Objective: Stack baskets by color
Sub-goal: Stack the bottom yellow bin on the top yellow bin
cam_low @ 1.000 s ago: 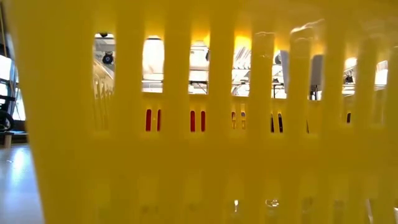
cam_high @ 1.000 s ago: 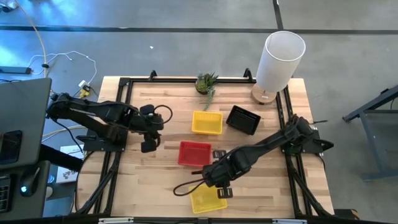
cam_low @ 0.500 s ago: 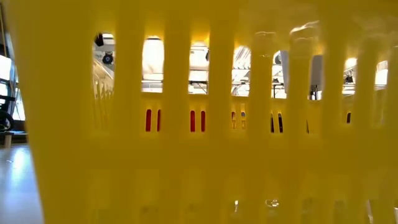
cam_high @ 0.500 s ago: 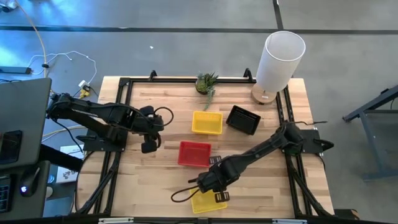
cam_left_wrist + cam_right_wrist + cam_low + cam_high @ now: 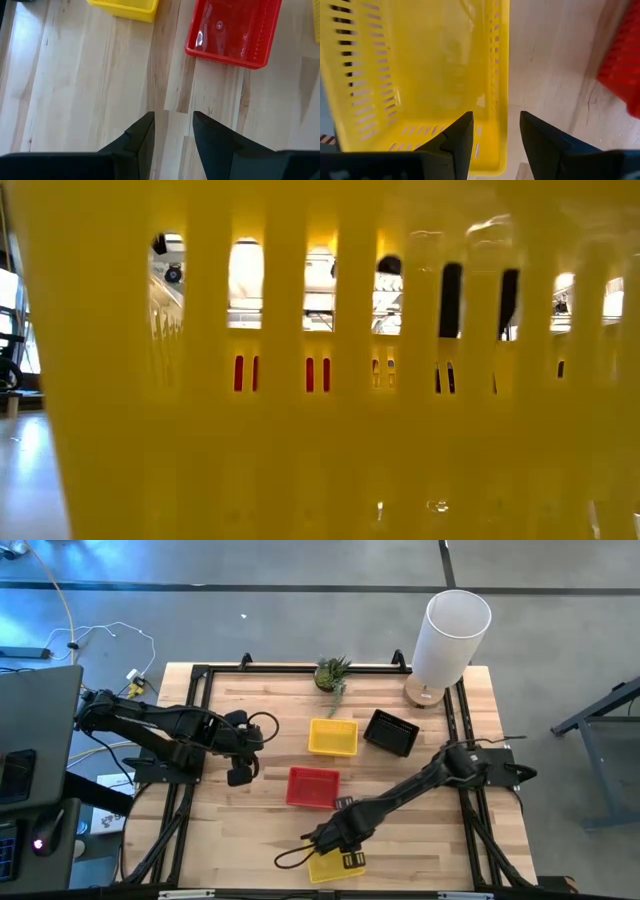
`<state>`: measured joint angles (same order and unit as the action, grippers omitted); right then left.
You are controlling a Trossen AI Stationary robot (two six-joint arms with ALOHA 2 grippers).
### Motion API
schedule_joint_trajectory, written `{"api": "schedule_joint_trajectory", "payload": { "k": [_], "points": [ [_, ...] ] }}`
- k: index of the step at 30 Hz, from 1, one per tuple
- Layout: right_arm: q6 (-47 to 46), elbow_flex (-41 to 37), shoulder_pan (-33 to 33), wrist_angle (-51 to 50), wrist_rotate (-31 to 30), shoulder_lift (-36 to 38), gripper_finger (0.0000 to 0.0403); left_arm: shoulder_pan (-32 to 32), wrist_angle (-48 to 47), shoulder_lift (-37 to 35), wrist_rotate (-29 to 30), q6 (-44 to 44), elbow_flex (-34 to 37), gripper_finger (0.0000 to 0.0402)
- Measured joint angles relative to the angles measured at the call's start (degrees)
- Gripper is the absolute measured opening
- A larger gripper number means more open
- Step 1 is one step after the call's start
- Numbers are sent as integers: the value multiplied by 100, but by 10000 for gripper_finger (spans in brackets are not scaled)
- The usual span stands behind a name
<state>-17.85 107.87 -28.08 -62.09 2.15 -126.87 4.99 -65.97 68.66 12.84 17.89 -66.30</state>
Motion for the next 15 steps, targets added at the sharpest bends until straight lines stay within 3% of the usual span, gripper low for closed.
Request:
{"api": "schedule_joint_trajectory", "payload": {
  "k": [6, 12, 15],
  "points": [
    [-23, -2, 0, 3, 65, -170, 116, 0, 0, 0, -23, 17, 0, 121],
    [-8, 0, 2, 3, 247, -177, 17, 0, -1, 0, -24, 17, 0, 121],
    [21, -2, 0, -35, 267, -177, 13, 0, -1, 0, -24, 17, 0, 121]
  ]
}}
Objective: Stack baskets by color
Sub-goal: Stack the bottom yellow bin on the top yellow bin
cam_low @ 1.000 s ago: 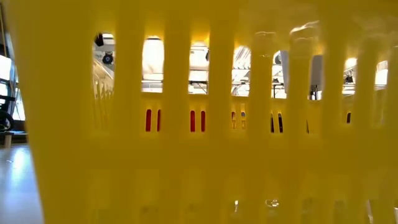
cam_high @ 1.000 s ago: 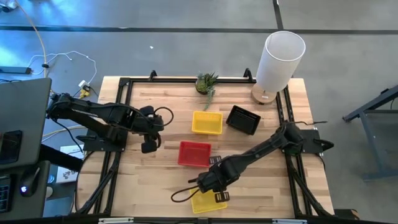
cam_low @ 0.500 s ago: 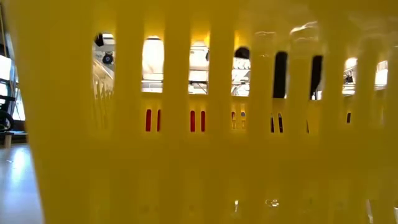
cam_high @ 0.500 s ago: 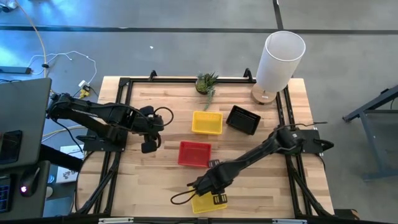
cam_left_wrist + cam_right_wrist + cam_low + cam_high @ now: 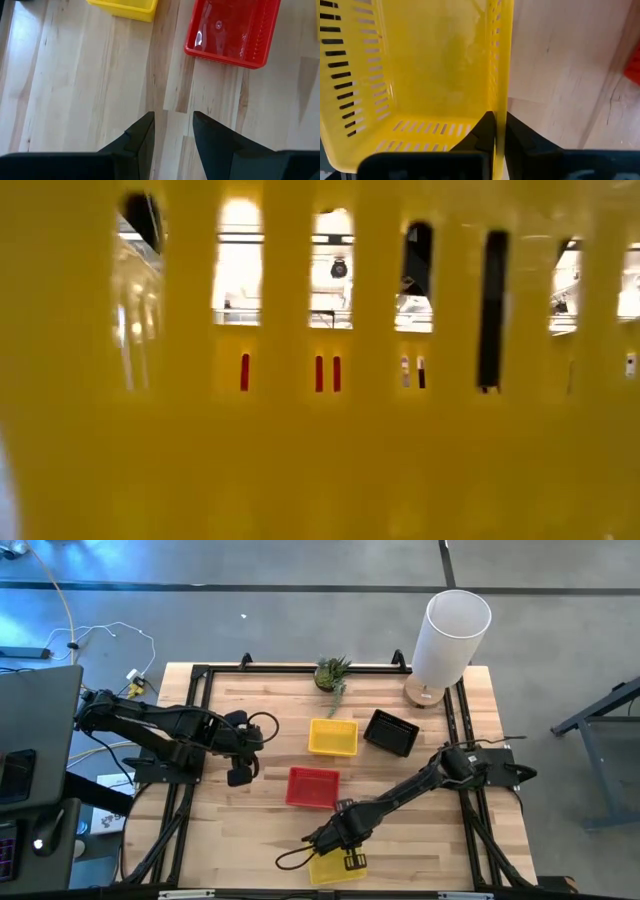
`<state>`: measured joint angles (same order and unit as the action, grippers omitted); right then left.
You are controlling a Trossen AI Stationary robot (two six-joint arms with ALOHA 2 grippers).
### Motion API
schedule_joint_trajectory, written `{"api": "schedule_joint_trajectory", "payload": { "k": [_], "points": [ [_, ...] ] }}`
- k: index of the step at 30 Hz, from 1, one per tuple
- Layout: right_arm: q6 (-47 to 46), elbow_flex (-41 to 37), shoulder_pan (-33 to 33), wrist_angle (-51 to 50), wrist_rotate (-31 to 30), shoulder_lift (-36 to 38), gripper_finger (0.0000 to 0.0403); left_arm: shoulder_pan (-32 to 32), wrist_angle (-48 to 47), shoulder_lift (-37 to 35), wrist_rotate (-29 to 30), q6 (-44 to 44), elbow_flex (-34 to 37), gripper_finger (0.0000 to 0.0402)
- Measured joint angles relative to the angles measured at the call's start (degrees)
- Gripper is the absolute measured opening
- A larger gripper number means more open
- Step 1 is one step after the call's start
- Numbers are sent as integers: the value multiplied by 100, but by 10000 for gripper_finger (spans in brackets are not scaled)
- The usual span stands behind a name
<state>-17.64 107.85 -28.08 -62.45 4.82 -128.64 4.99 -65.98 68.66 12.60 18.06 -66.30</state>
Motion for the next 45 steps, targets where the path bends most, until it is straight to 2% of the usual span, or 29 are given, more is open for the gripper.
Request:
{"api": "schedule_joint_trajectory", "payload": {
  "k": [9, 17, 23, 31, 37, 45],
  "points": [
    [378, 2, 114, -251, 127, 275, 2, -2, 4, 0, -2, -4, 2, 121],
    [800, 1, 377, -515, 167, 815, 1, 0, 7, 0, 0, -22, 2, 121],
    [1138, 2, 692, -811, -210, 1293, 1, -1, 9, 0, 0, -215, 2, 121],
    [1756, 2, 1477, -869, -591, 1909, 0, 0, 4, 0, 2, -294, 2, 121],
    [2448, 2, 2265, -863, -615, 2167, 0, -2, 4, 0, 9, -328, 2, 121],
    [3164, 2, 3418, -823, -114, 2192, 0, -4, 4, 0, 13, -328, 2, 121]
  ]
}}
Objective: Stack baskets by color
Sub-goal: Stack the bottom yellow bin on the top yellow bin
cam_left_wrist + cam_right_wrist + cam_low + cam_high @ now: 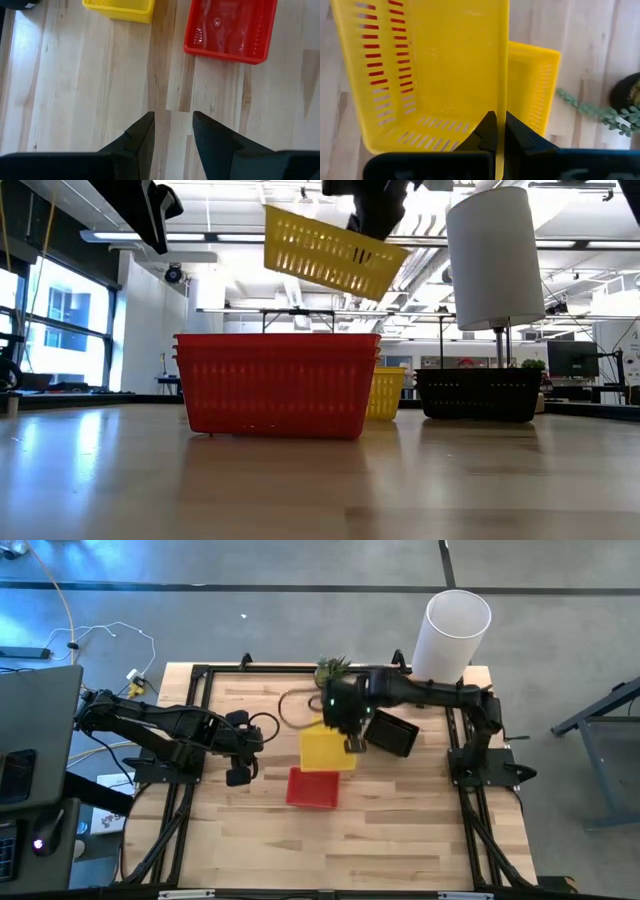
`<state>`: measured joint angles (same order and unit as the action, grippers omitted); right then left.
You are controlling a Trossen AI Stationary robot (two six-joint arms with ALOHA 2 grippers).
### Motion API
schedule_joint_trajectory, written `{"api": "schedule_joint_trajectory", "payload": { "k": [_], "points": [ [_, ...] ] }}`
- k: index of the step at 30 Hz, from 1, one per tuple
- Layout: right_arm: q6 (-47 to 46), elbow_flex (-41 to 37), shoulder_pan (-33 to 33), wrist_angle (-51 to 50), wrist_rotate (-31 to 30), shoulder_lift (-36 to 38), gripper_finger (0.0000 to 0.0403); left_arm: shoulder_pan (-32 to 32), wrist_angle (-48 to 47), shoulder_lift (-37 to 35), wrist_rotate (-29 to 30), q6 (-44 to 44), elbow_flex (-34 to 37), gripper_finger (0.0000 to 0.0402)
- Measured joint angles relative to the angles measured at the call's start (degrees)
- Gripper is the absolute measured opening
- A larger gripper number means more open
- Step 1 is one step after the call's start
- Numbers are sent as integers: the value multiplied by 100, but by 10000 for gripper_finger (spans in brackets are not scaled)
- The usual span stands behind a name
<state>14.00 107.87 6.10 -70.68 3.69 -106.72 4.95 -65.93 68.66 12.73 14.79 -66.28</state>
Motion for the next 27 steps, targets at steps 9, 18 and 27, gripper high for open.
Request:
{"api": "schedule_joint_trajectory", "payload": {
  "k": [9, 18, 27],
  "points": [
    [280, 0, 1002, -12, 665, -17, 0, 2, -9, 0, -4, 0, 0, 121],
    [261, -362, 1308, 65, 840, -21, 0, 2, -28, 0, -9, -23, 0, 121],
    [303, -1153, 1417, 720, 841, -28, 0, 2, -28, 0, -9, -48, 0, 121]
  ]
}}
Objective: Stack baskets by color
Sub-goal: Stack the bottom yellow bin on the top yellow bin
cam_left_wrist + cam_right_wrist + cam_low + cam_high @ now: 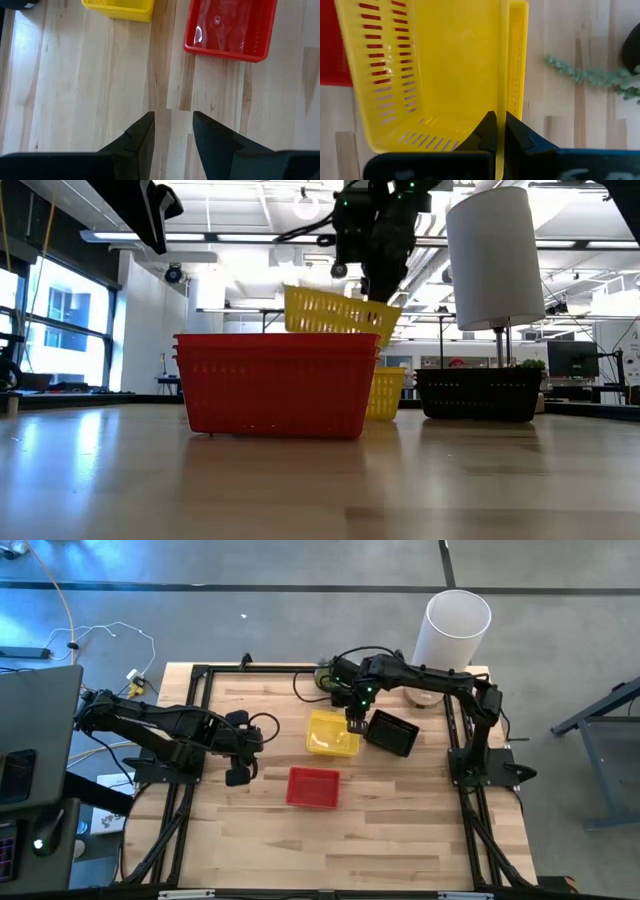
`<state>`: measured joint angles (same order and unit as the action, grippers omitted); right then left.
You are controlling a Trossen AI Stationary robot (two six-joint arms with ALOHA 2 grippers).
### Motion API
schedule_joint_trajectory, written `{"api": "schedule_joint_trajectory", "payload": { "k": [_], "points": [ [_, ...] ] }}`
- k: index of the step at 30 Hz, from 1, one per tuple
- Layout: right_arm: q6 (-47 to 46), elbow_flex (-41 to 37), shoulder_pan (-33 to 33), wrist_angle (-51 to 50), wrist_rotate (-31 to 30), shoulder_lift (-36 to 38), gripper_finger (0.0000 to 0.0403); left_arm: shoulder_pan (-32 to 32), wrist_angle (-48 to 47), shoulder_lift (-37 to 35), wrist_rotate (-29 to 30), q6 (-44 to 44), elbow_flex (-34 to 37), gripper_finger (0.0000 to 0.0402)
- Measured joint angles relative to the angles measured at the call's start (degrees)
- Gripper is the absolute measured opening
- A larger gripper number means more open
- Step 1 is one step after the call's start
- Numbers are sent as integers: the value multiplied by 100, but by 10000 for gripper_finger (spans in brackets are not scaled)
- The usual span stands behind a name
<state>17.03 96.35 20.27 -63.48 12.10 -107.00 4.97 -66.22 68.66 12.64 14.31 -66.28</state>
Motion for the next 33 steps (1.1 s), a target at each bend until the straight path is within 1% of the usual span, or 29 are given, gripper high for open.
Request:
{"api": "schedule_joint_trajectory", "payload": {
  "k": [7, 13, 16, 25, 28, 33],
  "points": [
    [104, -314, 161, 189, -3, 2, 0, 0, 2, 0, -2, 5, 0, 121],
    [104, -680, 147, 528, -4, 2, 0, 0, 4, 0, -2, 4, 0, 121],
    [104, -812, 151, 595, -146, 2, 0, -1, 3, 0, -2, 6, 0, 121],
    [149, -919, 149, 636, -259, 2, 1, -2, 7, 0, -2, 5, 0, 121],
    [149, -919, 151, 626, -260, 2, 15, -2, 8, 0, -2, 6, 0, 121],
    [128, -919, 149, 610, -264, 2, 64, -2, 9, 0, -2, 5, 0, 121]
  ]
}}
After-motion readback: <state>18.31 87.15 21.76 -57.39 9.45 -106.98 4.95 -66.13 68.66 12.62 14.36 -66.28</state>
